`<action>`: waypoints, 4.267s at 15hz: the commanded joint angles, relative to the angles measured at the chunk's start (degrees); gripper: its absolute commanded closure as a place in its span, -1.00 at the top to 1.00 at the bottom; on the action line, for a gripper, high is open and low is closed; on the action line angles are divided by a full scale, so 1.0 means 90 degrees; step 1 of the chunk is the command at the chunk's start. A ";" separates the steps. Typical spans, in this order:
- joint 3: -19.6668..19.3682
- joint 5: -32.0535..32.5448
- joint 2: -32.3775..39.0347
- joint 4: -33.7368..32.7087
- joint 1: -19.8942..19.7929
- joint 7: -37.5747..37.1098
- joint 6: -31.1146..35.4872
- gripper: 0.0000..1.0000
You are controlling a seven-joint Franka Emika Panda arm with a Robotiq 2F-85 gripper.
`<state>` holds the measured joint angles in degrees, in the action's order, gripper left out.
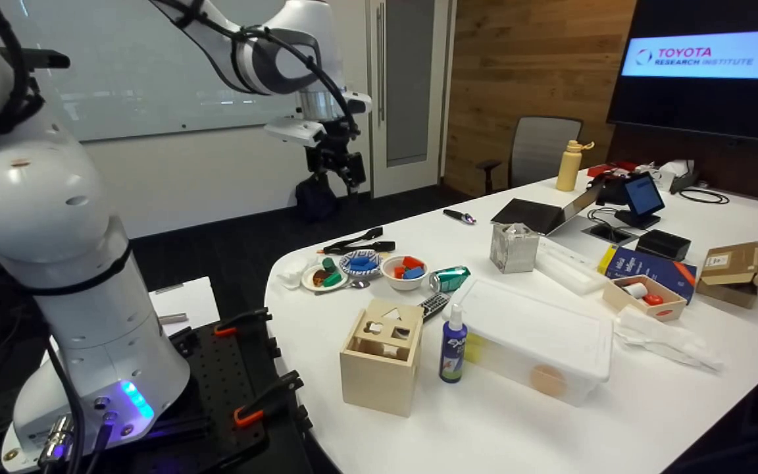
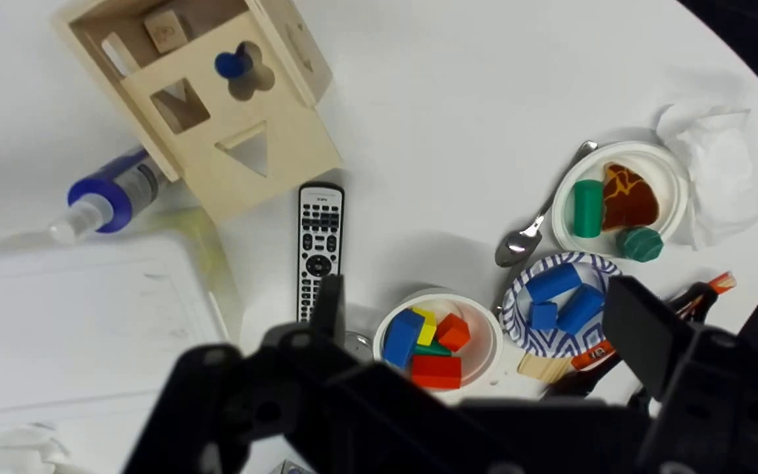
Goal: Take the blue block out of the bowl
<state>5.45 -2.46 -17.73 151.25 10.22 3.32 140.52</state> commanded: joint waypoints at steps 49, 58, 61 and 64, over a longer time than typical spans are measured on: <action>-0.1864 0.2819 0.9393 -0.8564 0.2511 -0.3889 -0.1505 1.00; -0.1814 0.2848 0.9481 -0.8665 0.2504 -0.3826 -0.1523 -0.29; -0.1822 0.2857 0.9496 -0.8662 0.2509 -0.3829 -0.1522 -0.75; -0.1823 0.2855 0.9503 -0.8654 0.2497 -0.3826 -0.1521 -0.77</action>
<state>-11.58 23.32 67.31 74.71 33.39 -31.72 128.47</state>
